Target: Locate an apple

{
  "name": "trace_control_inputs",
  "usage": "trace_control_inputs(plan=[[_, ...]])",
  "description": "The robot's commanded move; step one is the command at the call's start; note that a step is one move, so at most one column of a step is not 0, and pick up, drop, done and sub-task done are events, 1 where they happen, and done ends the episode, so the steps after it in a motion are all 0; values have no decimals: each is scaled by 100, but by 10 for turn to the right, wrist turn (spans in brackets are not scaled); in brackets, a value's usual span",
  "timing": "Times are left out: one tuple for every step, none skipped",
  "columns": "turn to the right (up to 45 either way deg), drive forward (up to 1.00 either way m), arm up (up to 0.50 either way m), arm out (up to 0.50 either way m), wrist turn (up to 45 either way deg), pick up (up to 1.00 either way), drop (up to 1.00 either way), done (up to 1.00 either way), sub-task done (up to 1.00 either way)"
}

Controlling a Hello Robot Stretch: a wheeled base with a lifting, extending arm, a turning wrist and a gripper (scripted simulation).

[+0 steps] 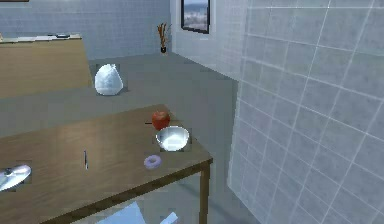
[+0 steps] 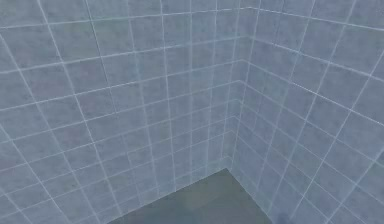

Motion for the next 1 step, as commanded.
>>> trace_control_inputs(plan=[[0, 0, 0, 0, 0, 0, 0, 100, 0]])
